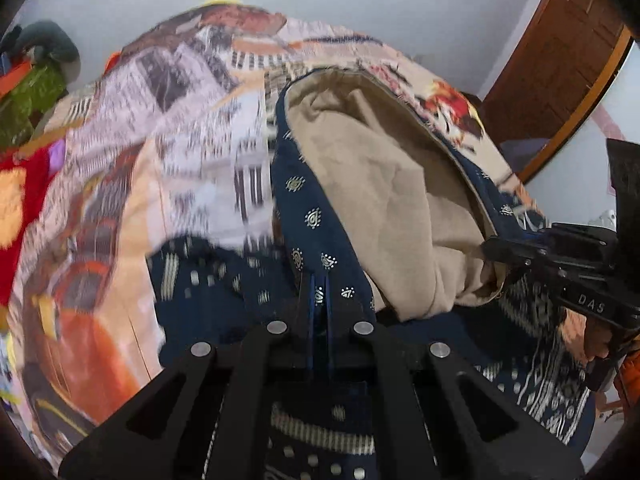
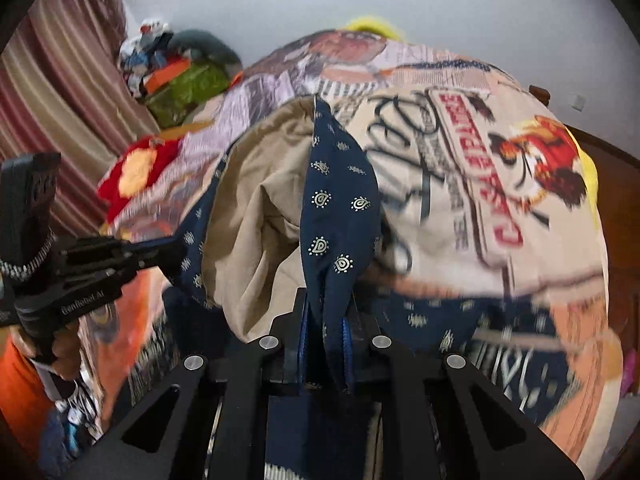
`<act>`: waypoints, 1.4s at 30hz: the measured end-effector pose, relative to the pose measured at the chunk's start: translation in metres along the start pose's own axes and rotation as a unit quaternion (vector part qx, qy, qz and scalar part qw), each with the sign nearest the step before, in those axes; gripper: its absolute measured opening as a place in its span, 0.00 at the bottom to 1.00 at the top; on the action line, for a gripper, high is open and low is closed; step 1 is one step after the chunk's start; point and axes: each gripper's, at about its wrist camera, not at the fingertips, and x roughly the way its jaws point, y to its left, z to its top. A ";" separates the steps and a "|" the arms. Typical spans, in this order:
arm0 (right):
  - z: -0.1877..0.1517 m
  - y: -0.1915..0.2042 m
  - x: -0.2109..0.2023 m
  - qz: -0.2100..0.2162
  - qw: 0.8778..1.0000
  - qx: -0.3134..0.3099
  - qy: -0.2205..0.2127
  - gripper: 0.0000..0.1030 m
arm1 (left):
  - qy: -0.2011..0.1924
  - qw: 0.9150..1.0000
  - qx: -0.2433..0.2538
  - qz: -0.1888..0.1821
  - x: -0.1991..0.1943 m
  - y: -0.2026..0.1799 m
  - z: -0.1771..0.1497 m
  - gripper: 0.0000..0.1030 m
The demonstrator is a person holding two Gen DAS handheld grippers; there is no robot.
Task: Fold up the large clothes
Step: 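Lift the hood edge with both grippers and fold it toward the hem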
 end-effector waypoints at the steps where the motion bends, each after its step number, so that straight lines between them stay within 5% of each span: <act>1: -0.008 0.004 0.000 -0.004 1.000 -0.004 0.003 0.11 | 0.008 1.000 -0.003 0.000 0.002 0.001 -0.006 0.03; 11: -0.050 0.012 -0.007 -0.035 0.999 -0.002 0.017 0.12 | 0.025 0.999 -0.018 0.018 0.005 0.007 -0.054 0.03; 16: -0.046 0.017 -0.017 -0.044 0.999 -0.013 0.020 0.16 | -0.007 0.999 0.009 0.051 -0.018 0.004 -0.046 0.04; 24: -0.026 0.018 -0.037 -0.037 0.999 -0.015 -0.004 0.16 | -0.067 0.994 0.038 0.071 -0.043 -0.007 -0.015 0.33; 28: -0.005 0.010 -0.045 -0.032 0.999 -0.002 -0.026 0.18 | -0.081 0.993 0.042 0.071 -0.039 -0.009 0.004 0.39; 32: 0.012 0.002 -0.050 -0.031 0.997 0.018 -0.068 0.73 | -0.084 0.993 0.036 0.071 -0.026 -0.007 0.022 0.49; 37: 0.038 0.002 -0.034 -0.033 0.996 0.005 -0.078 0.73 | -0.076 0.994 0.023 0.075 -0.001 0.003 0.045 0.49; 42: 0.061 0.001 0.001 -0.030 0.998 -0.002 -0.063 0.73 | -0.050 0.998 -0.029 0.034 0.036 0.023 0.069 0.50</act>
